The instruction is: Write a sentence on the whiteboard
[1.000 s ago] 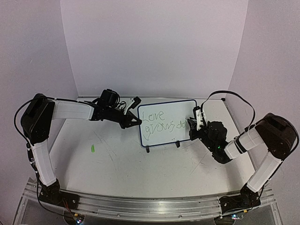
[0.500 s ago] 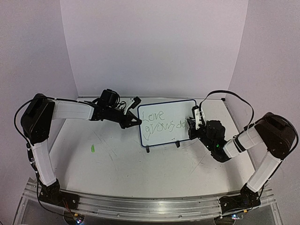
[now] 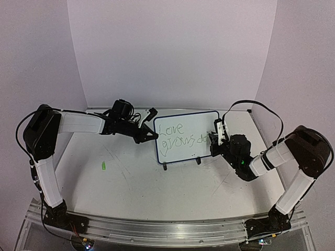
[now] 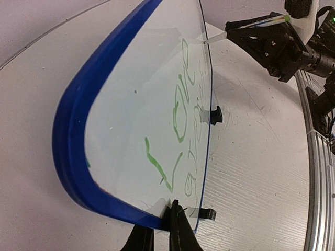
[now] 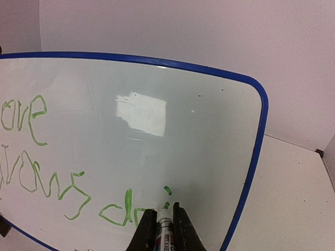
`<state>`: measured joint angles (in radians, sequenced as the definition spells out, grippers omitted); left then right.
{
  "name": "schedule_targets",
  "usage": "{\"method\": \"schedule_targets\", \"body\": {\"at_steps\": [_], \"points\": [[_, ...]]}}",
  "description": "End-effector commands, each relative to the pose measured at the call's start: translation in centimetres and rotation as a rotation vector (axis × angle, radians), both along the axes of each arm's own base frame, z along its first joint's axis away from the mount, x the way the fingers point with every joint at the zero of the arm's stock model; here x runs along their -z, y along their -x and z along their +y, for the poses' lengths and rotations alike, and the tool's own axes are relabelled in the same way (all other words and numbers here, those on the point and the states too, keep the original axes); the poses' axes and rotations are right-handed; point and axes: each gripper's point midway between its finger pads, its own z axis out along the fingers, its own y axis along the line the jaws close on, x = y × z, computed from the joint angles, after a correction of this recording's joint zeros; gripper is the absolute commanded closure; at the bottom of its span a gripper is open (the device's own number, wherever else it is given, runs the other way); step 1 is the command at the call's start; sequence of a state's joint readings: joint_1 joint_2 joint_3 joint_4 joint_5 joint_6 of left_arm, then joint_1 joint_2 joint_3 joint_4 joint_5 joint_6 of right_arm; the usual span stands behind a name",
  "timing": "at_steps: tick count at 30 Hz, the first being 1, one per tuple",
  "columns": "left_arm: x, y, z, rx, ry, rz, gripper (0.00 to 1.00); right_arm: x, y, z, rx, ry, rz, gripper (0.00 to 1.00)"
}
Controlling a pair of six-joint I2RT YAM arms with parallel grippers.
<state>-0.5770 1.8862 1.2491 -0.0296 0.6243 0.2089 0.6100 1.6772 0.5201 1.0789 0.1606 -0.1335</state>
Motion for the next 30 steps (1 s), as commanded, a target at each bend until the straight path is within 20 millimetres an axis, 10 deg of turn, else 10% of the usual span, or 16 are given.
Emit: {"method": "schedule_targets", "body": {"at_steps": [1, 16, 30], "points": [[8.6, 0.5, 4.5, -0.064, -0.320, 0.048, 1.00, 0.4, 0.3, -0.4, 0.027, -0.004, 0.024, 1.00], [8.7, 0.5, 4.5, -0.064, -0.320, 0.052, 1.00, 0.7, 1.2, -0.5, 0.017, -0.018, 0.024, 1.00], [8.8, 0.6, 4.5, -0.061, -0.319, 0.056, 1.00, -4.2, 1.4, -1.5, 0.027, -0.066, -0.100, 1.00]]}}
